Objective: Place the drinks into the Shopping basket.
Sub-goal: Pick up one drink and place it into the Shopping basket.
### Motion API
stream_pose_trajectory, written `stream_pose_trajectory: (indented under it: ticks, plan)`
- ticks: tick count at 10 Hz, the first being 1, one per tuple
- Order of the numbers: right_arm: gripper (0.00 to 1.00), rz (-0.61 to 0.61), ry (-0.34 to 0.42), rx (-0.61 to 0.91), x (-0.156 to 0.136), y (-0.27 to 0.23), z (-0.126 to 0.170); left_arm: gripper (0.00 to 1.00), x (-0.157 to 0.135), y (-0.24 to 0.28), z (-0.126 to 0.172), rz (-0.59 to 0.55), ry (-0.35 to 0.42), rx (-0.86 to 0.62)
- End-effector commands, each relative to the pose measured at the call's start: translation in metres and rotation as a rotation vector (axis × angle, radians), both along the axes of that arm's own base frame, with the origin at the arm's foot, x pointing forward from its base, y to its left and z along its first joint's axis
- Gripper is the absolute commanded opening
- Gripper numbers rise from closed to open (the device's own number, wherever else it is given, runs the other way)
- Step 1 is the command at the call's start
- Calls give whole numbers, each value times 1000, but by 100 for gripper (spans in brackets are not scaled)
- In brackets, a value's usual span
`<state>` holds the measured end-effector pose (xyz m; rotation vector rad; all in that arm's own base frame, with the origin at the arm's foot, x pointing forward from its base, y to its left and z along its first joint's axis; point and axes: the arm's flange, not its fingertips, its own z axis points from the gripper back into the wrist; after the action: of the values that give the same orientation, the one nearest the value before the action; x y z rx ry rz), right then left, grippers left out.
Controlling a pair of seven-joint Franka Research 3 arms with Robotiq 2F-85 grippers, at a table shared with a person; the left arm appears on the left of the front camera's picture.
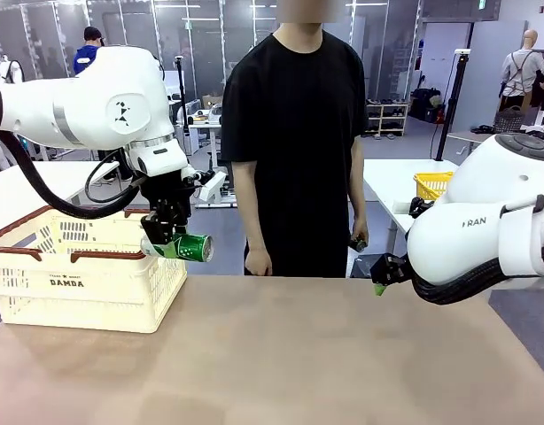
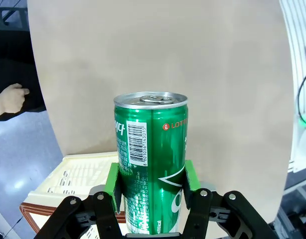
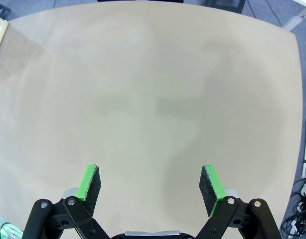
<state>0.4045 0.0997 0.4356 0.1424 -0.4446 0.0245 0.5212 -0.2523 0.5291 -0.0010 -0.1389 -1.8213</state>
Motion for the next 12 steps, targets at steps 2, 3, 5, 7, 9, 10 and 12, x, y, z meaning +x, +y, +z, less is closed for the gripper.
stream_pose_trajectory:
  ticks: [2,3,5,7,9,10,12]
  plan:
    - [100,-1,2,4,0,-1,-1,46,1,-1,5,1,-7,-8]
    - [100,-1,2,4,0,-1,-1,46,1,-1,5,1,-7,-8]
    - [100,-1,2,4,0,-1,-1,58,14,12,2,19,2,-60]
    - [100,-1,2,4,0,-1,-1,58,33,37,17,43,-20,-71]
    - [100,-1,2,4,0,-1,-1,58,57,67,26,75,-20,-42]
    - [100,-1,2,4,0,-1,-1,58,68,81,27,88,-16,-15]
    - [100,-1,2,4,0,-1,-1,58,101,118,17,147,30,-5]
